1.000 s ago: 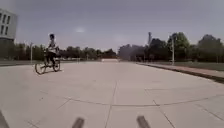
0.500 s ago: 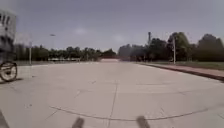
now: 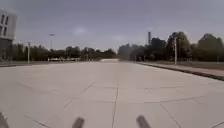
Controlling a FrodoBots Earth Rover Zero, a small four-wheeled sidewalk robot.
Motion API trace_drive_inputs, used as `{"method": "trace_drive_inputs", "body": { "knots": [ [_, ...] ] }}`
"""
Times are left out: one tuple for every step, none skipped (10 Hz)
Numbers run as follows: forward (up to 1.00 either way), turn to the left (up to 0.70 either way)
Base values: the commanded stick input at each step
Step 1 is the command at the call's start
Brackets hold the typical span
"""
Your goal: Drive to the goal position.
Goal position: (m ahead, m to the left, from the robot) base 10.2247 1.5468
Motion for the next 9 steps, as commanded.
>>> {"method": "trace_drive_inputs", "body": {
  "knots": [
    [0.70,0.00],
    [0.70,0.00],
    [0.70,0.00],
    [0.70,0.00],
    [0.70,0.00],
    [0.70,0.00],
    [0.70,0.00],
    [0.70,0.00],
    [0.70,0.00]
  ]
}}
